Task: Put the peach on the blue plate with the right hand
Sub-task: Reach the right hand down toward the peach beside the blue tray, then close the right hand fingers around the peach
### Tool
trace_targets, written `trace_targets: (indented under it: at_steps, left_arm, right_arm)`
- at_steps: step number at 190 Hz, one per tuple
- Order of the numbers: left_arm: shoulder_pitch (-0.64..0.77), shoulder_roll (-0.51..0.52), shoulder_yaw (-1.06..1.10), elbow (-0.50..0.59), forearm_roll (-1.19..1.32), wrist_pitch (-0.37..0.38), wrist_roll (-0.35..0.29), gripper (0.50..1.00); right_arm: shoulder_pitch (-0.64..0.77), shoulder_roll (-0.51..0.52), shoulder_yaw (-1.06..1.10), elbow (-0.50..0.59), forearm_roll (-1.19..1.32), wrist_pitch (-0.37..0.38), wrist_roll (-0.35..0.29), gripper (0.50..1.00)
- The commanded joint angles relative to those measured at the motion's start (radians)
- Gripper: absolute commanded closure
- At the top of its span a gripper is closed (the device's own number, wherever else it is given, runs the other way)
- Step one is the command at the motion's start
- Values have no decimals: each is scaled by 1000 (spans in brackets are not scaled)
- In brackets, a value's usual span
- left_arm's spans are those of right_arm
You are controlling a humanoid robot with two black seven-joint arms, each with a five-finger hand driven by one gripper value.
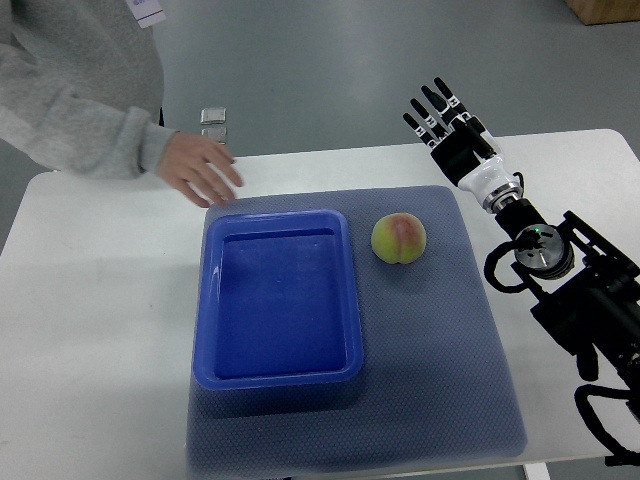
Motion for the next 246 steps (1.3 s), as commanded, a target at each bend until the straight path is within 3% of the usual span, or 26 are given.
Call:
trace_targets:
  at_steps: [1, 59, 131, 134, 149, 150, 171, 180, 181, 184, 198, 207, 208, 246]
  left_arm:
    - [0, 0, 0, 0, 1, 0, 0, 500]
    - [0, 0, 0, 0, -1, 0, 0, 500]
    - [0, 0, 0, -5, -1, 0, 0, 500]
    - [0, 0, 0, -7, -1, 0, 0, 500]
    - [0, 0, 0, -8, -1, -2, 0, 500]
    - [0, 0, 0, -8, 1, -2, 0, 500]
    - [-2, 0, 0, -8, 1, -2, 0, 500]
    - [-2, 0, 0, -8, 1, -2, 0, 500]
    - [0, 0, 0, -8, 1, -2, 0, 500]
    - [-2, 0, 0, -8, 1, -2, 0, 500]
    - [-2, 0, 0, -8, 1, -2, 0, 500]
    - [-2, 0, 0, -8, 1, -2, 0, 500]
    - [0, 0, 0, -8, 1, -2, 0, 500]
    - [-2, 0, 0, -8, 1, -2, 0, 500]
  right_arm:
    - [1, -3, 0, 0, 0, -1, 0, 570]
    - [26, -21, -51, 1, -28, 0, -6, 570]
    - [227, -183, -436, 0, -321, -15, -14, 570]
    - [268, -224, -532, 1, -405, -3, -29, 570]
    - [292, -252, -594, 12, -460, 2, -48, 570]
    - [318, -285, -668, 56, -532, 8, -63, 570]
    - [380, -399, -811, 215, -713, 54, -89, 568]
    - [380, -399, -811, 215, -713, 54, -89, 568]
    - [401, -429, -854, 278, -768, 55, -121, 570]
    - [403, -433, -864, 290, -778, 55, -130, 570]
    - [403, -426, -885, 316, -812, 38, -181, 570]
    - [403, -426, -885, 316, -812, 38, -181, 570]
    - [397, -410, -888, 314, -816, 8, -193, 570]
    - [357, -384, -893, 314, -848, -98, -190, 570]
